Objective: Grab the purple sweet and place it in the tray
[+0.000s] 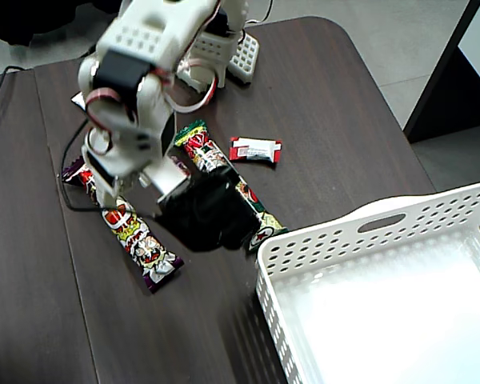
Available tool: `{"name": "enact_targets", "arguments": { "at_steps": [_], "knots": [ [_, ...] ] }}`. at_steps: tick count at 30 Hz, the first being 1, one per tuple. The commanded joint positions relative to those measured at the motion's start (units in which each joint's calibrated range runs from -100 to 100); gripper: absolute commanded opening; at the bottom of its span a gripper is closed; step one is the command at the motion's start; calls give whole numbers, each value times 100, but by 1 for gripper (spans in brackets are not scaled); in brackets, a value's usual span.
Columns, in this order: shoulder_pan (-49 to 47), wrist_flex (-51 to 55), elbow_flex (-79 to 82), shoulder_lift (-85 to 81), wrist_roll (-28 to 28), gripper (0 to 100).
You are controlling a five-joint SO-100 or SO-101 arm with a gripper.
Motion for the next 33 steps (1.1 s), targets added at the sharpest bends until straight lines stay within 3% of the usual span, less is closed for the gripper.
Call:
{"name": "enact_targets", "arguments": {
  "at_steps": [1,13,33],
  "knots": [
    [-38,-19,-68,83,-2,20],
    [-53,-199,-31,233,3,27],
    [-104,-790,-22,911,3,26]
  ]
}}
